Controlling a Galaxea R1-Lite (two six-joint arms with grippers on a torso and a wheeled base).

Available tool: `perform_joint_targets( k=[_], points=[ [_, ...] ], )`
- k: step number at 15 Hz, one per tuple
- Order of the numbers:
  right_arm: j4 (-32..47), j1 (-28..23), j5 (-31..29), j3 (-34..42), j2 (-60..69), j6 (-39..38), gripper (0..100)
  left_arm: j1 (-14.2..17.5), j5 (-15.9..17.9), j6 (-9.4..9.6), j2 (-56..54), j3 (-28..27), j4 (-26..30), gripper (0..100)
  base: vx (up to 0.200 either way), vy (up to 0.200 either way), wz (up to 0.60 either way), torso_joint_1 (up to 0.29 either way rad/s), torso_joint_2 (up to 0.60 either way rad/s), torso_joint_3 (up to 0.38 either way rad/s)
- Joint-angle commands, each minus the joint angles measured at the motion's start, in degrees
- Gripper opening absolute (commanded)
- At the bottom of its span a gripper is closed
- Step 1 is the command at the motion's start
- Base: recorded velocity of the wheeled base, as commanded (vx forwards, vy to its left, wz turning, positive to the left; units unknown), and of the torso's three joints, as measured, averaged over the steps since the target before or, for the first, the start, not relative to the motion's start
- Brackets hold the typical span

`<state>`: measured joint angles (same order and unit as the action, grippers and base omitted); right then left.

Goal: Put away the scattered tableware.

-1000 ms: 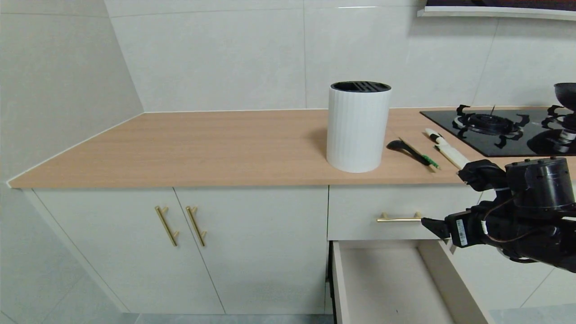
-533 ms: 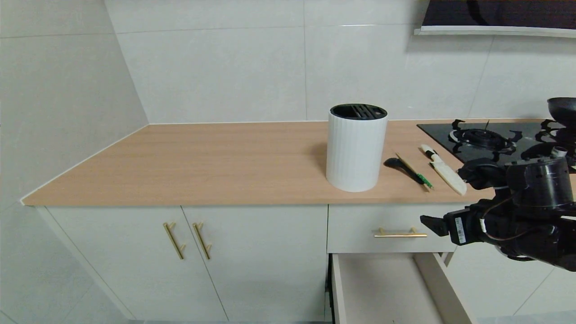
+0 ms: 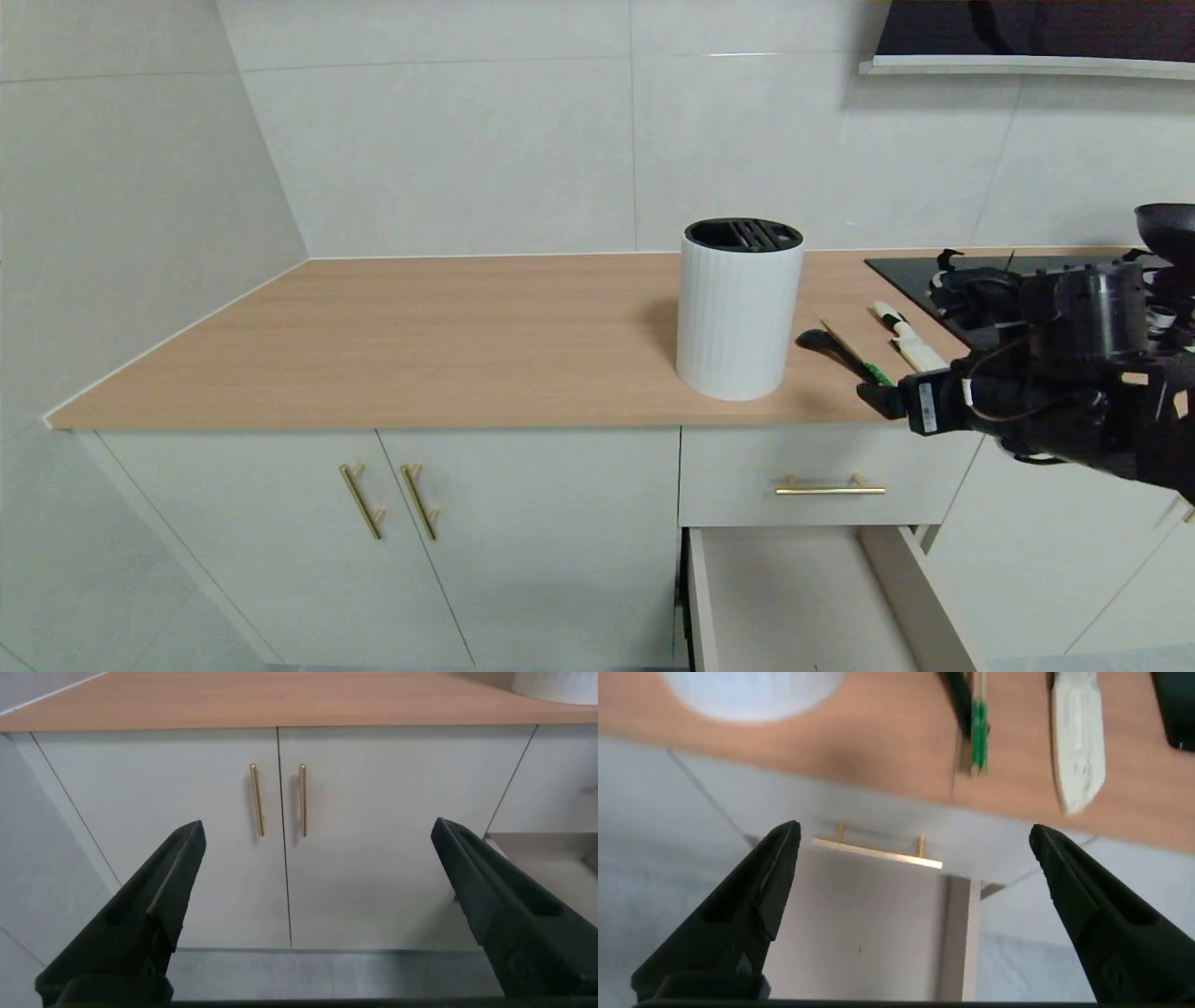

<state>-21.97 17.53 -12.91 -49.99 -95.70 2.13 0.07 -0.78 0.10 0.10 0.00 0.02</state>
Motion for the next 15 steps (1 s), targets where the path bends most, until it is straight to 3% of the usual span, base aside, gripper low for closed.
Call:
perform_joint_targets(
  k=[1,3,7,15],
  points=[
    [9.8,-1.8,-0.2,-13.8,-4.5,-0.6,100,0.0,0.0,-0.01,0.0,0.0,0.0,100,0.000,0.000,0.00,0.000,0.00,0.000],
    [15.6,-2.0,0.5,-18.6,-5.6,-6.1,100,0.0,0.0,-0.01,0.0,0.0,0.0,100,0.000,0.000,0.00,0.000,0.00,0.000],
    [22.4,-5.8,0.8,-23.6,-11.0,-6.9,100,0.0,0.0,-0.01,0.0,0.0,0.0,100,0.000,0.000,0.00,0.000,0.00,0.000],
    [20.2,-7.5,0.8,-25.7,-19.5,-7.3,100,0.0,-0.1,-0.01,0.0,0.0,0.0,100,0.000,0.000,0.00,0.000,0.00,0.000]
  ],
)
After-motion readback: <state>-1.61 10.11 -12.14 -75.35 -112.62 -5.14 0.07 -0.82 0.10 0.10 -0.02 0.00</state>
